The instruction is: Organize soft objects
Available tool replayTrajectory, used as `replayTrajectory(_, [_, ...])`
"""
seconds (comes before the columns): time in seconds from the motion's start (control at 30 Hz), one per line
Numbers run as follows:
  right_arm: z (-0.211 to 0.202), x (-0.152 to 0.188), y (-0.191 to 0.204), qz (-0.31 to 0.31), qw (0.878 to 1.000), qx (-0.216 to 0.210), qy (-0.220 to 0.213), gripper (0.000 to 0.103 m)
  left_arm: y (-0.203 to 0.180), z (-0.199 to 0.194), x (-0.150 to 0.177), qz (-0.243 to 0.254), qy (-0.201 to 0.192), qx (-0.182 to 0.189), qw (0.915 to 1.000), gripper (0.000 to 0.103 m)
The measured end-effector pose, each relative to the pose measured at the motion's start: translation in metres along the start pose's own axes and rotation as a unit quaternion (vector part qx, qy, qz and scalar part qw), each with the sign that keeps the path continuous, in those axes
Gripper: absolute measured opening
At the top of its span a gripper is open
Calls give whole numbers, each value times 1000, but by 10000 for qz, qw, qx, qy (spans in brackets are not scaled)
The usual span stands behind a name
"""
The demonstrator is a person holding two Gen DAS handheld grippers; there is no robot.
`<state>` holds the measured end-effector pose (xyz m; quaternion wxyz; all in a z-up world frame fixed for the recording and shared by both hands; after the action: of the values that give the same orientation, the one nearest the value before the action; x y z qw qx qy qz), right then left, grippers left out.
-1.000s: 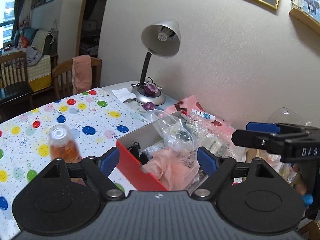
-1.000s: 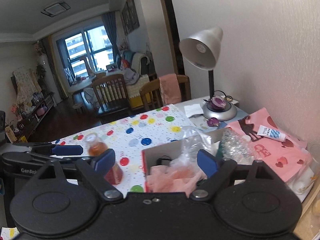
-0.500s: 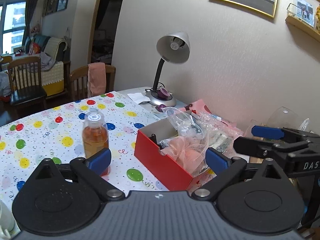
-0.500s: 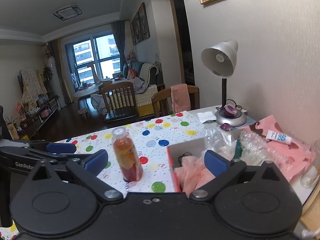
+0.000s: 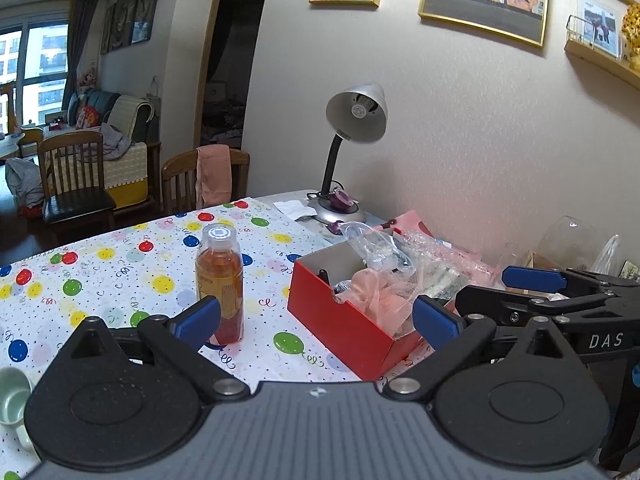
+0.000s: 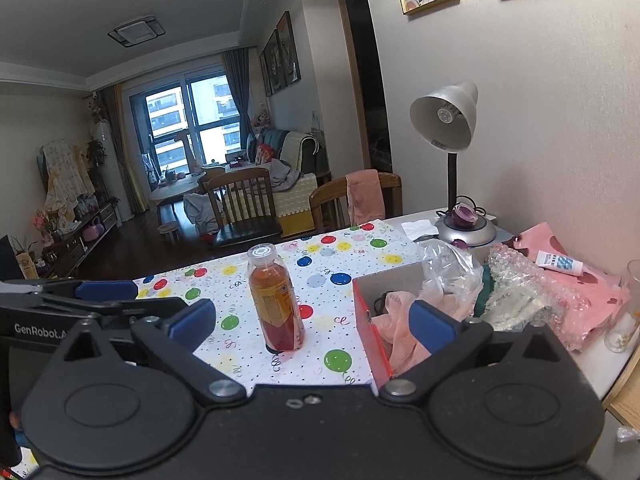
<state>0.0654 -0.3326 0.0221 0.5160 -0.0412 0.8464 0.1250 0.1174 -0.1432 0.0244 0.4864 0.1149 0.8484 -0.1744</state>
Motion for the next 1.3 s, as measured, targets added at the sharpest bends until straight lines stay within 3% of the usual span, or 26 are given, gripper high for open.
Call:
replayTrajectory(0.77, [-2, 4, 3, -105, 9999, 28, -65, 103, -7, -19, 11, 210, -252, -406, 9986, 103])
replayTrajectory(1.3, [-4, 3, 4, -74, 9999, 37, -105, 103, -5, -25, 11, 120, -407, -337, 9985, 103])
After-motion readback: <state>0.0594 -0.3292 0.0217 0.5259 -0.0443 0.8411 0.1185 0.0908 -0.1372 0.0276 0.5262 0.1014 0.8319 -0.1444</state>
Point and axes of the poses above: each gripper's, at about its wrist camera, not at the fingertips, and z roughly the way its jaws point, y to its left, x to its underside, the point moved 3 cm from there along z, roughly the way its jaws point, and after that the axes turned 2 degrees about x, right-handed, at the moved point
